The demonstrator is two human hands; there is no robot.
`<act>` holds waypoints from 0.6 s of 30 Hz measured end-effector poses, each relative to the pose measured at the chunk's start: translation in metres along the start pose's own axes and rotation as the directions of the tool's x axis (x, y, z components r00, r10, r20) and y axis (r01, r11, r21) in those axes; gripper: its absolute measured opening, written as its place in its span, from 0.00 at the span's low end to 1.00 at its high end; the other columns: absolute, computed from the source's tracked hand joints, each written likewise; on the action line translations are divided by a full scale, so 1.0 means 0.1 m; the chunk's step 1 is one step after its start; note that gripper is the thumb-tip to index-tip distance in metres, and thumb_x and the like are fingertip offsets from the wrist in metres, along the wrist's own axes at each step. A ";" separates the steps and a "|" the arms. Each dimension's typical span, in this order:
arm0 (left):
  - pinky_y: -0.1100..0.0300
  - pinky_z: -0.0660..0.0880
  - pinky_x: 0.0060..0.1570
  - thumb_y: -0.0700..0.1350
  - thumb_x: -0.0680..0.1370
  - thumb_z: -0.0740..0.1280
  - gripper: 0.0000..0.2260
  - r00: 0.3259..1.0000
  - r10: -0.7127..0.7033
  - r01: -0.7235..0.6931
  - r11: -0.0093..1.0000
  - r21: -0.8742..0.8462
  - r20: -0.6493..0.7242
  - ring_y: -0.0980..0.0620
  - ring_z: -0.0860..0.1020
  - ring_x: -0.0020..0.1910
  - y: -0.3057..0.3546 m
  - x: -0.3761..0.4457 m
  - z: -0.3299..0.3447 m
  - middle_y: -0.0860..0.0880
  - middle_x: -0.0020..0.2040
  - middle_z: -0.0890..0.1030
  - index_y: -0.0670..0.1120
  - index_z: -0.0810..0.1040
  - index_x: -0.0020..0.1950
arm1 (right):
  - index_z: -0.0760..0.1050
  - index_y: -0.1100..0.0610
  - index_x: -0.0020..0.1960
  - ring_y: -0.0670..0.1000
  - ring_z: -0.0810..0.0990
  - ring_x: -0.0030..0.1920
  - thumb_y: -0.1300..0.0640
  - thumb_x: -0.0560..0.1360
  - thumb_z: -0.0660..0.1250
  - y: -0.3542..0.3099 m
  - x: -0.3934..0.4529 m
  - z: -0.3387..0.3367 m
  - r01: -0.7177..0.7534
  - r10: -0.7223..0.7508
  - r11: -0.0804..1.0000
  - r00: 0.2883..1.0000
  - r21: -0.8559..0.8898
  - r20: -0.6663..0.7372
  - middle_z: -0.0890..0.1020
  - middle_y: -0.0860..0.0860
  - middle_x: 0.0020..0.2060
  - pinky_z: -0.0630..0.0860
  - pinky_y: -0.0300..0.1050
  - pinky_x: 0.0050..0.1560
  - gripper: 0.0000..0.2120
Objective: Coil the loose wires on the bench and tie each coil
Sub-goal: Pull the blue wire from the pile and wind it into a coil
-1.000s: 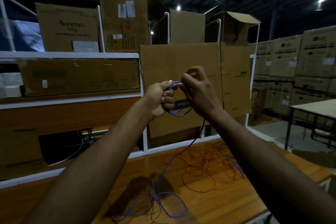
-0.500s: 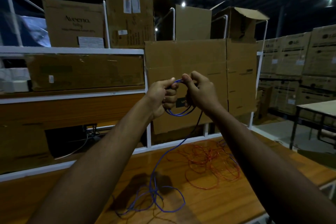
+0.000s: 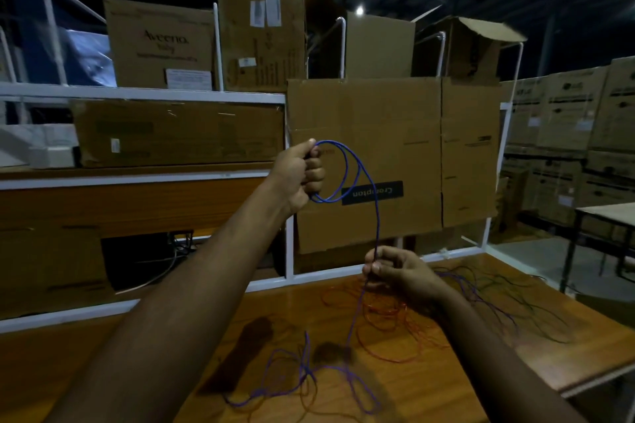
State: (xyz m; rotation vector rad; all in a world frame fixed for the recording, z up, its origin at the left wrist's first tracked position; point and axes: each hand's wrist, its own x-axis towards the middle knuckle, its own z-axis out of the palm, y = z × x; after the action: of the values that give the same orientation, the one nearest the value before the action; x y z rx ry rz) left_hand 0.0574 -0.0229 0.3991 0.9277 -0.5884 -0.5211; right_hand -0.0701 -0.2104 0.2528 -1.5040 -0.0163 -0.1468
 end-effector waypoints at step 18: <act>0.63 0.60 0.24 0.50 0.85 0.54 0.15 1.000 0.014 -0.013 0.990 0.140 -0.003 0.56 0.62 0.21 -0.20 0.05 -0.04 0.52 0.25 0.65 0.46 0.68 0.41 | 0.80 0.52 0.62 0.46 0.84 0.46 0.73 0.75 0.64 -1.27 -0.16 0.81 0.435 -0.572 -0.193 0.679 -0.880 0.461 0.86 0.52 0.51 0.78 0.38 0.45 0.22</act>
State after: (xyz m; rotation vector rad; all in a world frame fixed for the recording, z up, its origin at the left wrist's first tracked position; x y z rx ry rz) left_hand 0.0605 -0.0344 0.3813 1.0564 -0.6331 -0.4702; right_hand -0.0931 -0.1357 0.3830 -2.8831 -0.6164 -1.1809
